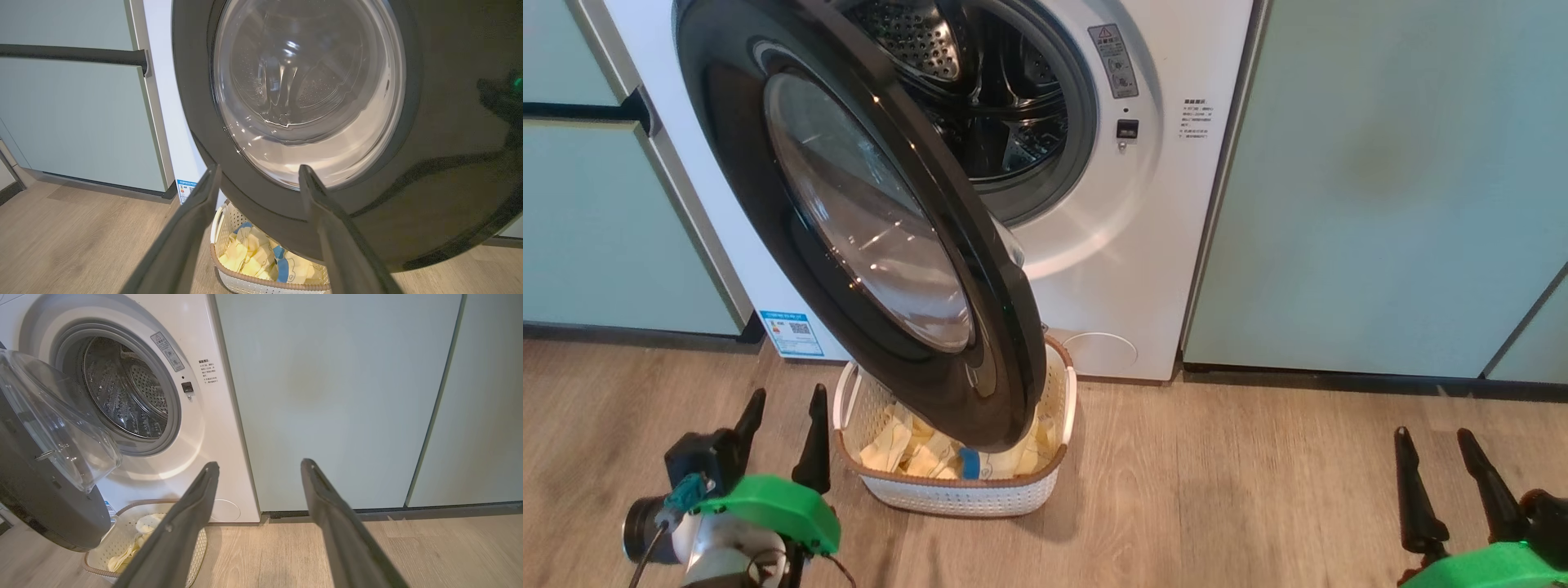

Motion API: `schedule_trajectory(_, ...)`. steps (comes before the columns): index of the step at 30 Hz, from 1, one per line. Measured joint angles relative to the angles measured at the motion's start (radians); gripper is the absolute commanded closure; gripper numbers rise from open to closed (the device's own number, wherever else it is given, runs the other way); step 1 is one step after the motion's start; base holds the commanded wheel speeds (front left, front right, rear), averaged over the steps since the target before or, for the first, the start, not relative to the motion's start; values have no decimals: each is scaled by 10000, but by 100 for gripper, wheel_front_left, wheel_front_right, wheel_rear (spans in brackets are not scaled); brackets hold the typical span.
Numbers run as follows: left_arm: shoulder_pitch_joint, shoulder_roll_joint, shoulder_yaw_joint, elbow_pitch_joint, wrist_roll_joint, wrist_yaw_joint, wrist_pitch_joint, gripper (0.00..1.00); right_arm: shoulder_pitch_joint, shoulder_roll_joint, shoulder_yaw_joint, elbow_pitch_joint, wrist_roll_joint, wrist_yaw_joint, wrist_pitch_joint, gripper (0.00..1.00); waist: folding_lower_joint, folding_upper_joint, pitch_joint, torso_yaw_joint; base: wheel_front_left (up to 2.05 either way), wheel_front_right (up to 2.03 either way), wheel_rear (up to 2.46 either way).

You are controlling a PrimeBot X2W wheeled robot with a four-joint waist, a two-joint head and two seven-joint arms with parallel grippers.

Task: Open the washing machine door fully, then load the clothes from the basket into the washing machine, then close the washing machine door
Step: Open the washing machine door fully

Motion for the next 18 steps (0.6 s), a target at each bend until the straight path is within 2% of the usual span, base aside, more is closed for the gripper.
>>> schedule_trajectory(16,4,4,-38,104,-6,0,0,0,0,10,36,63,-52,0,0,0,0,0,-103,25,0,0,0)
schedule_trajectory(17,6,2,-52,113,-8,0,0,4,0,12,44,63,-52,0,0,0,0,0,-111,23,0,0,0)
schedule_trajectory(18,7,2,-52,130,-10,0,0,37,0,15,50,65,-52,0,0,0,0,0,-120,18,0,0,0)
